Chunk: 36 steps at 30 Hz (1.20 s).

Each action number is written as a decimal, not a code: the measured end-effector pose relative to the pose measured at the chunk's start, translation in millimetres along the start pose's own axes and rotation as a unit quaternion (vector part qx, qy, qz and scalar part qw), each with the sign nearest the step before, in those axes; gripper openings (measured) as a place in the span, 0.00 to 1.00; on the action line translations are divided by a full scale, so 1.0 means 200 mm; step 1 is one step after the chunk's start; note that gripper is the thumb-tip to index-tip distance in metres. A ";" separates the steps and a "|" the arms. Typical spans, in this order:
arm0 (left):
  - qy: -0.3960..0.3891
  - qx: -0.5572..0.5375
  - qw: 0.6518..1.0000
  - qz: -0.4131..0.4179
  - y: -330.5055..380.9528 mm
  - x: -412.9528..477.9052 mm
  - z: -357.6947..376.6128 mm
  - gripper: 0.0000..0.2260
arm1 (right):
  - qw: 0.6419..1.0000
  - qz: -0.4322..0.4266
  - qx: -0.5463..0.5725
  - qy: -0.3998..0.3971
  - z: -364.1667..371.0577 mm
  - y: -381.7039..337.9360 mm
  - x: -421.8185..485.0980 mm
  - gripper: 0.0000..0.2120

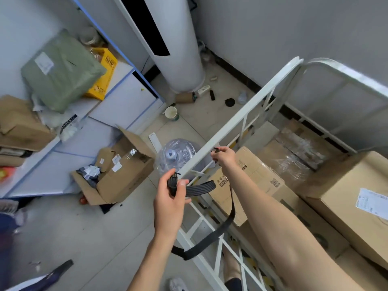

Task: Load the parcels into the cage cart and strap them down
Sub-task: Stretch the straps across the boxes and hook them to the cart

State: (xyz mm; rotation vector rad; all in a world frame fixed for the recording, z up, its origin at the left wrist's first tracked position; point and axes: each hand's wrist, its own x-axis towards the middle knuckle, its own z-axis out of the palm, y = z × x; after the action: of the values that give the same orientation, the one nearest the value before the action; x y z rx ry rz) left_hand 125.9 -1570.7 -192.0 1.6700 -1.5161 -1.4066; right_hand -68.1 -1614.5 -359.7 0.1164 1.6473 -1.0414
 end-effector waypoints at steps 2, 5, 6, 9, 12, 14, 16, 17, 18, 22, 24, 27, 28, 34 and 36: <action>0.002 0.006 1.000 -0.008 -0.01 0.01 0.00 0.15 | 1.000 0.005 0.005 0.011 0.02 -0.01 0.03 0.14; 0.002 0.009 1.000 -0.015 -0.02 0.02 -0.01 0.15 | 0.999 0.017 0.010 0.025 -0.02 0.05 0.01 0.13; -0.001 0.008 1.000 -0.014 -0.01 0.02 -0.01 0.15 | 0.999 0.016 0.014 0.027 -0.04 0.07 0.00 0.14; -0.023 0.007 1.000 -0.011 0.01 0.02 -0.01 0.15 | 0.999 -0.022 -0.001 0.030 -0.12 0.08 -0.05 0.12; -0.048 0.004 0.999 0.003 0.04 -0.01 -0.02 0.16 | 0.996 -0.068 -0.064 0.015 -0.18 0.04 -0.14 0.09; -0.059 -0.002 0.998 0.014 0.06 -0.05 -0.02 0.17 | 0.990 -0.079 -0.114 0.005 -0.23 0.06 -0.21 0.06; -0.066 -0.012 0.997 0.025 0.06 -0.09 -0.04 0.16 | 0.984 -0.078 -0.159 0.004 -0.30 0.12 -0.29 0.07; -0.070 -0.015 0.997 0.031 0.06 -0.11 -0.05 0.16 | 0.982 -0.077 -0.171 0.005 -0.33 0.16 -0.34 0.08; -0.075 -0.017 0.996 0.038 0.06 -0.14 -0.07 0.16 | 0.982 -0.076 -0.174 0.004 -0.36 0.20 -0.39 0.09; -0.093 -0.026 0.994 0.057 0.02 -0.30 -0.13 0.15 | 0.984 -0.076 -0.159 0.014 -0.44 0.40 -0.63 0.08; -0.102 -0.029 0.992 0.064 -0.01 -0.38 -0.17 0.15 | 0.984 -0.082 -0.158 0.025 -0.46 0.51 -0.76 0.09; -0.129 -0.021 0.988 0.083 -0.08 -0.52 -0.21 0.15 | 0.985 -0.078 -0.145 0.058 -0.48 0.72 -0.97 0.08; -0.140 -0.026 0.986 0.087 -0.10 -0.56 -0.22 0.16 | 0.984 -0.080 -0.140 0.071 -0.48 0.79 -1.04 0.08; -0.161 -0.052 0.981 0.099 -0.15 -0.86 -0.22 0.17 | 0.982 -0.083 -0.133 0.104 -0.51 1.14 -1.38 0.14; -0.149 -0.061 0.981 0.113 -0.16 -0.97 -0.25 0.16 | 0.981 -0.097 -0.137 0.094 -0.52 1.20 -1.47 0.14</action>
State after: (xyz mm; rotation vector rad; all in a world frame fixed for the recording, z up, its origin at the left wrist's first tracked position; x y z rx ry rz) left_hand 210.8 -1397.9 -131.1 1.2121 -1.6807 -1.6378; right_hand 98.5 -1275.4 -253.3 -0.1343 1.9889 -0.9590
